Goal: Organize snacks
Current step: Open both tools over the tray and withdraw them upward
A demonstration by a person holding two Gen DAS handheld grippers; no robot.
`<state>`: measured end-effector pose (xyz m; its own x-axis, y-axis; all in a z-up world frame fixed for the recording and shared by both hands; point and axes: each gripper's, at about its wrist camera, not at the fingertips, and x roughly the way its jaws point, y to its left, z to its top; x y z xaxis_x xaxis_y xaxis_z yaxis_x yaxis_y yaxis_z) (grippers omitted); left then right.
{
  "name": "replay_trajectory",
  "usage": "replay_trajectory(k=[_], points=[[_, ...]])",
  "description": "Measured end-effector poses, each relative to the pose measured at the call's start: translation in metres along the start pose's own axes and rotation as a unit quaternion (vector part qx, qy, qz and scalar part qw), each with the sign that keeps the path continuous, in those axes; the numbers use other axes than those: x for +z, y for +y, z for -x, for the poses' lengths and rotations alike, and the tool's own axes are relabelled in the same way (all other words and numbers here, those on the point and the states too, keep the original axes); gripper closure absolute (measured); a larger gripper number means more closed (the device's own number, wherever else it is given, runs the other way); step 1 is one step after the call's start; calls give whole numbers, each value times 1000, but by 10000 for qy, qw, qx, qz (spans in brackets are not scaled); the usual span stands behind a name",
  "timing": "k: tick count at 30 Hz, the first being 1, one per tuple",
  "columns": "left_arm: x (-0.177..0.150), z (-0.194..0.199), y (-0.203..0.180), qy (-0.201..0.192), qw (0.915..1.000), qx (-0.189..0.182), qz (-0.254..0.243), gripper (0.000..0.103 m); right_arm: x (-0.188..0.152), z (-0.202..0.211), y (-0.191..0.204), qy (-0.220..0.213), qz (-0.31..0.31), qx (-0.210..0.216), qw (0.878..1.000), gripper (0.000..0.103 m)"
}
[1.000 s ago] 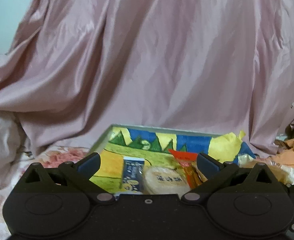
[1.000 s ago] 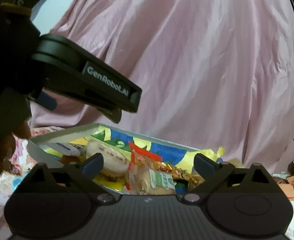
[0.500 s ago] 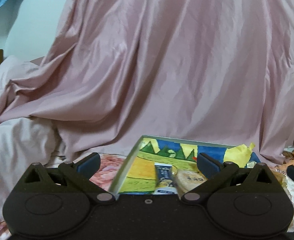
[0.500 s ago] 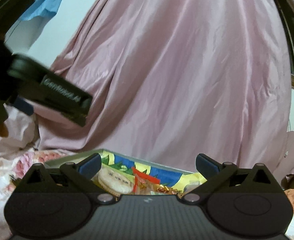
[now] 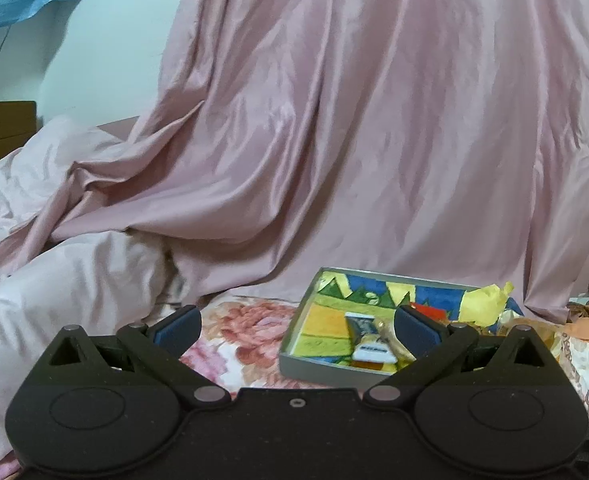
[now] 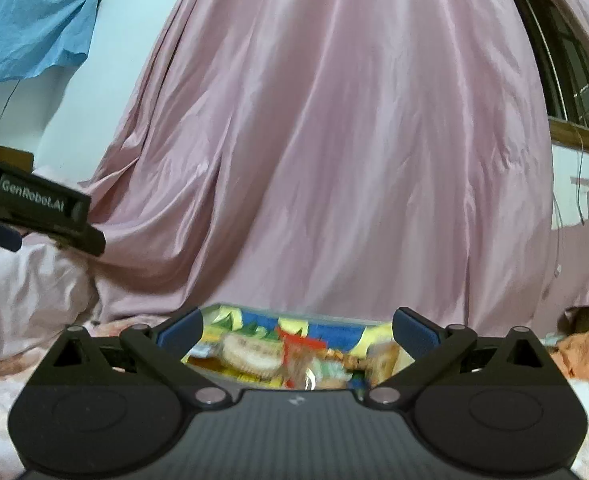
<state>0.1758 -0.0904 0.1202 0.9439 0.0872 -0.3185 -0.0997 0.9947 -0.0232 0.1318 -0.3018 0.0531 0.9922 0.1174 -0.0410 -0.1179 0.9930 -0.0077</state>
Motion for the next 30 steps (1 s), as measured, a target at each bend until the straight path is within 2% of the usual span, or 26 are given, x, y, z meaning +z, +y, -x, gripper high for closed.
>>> replay_trajectory(k=[9,15,22,30], points=[[-21,27,34,151,9997,189,88,1,-8,40,16,261,67,169,9995,0],[-43,37,56,364,9988,287,153,1,-13,52,28,503,119,311,9982,0],[-76,40,76,771,9960,419,163,1,-24,53,37,1144,-117,747,9906,0],[-109,35,88,1172,9918,496,105,1,-34,50,55,1500,270,885,9843,0]])
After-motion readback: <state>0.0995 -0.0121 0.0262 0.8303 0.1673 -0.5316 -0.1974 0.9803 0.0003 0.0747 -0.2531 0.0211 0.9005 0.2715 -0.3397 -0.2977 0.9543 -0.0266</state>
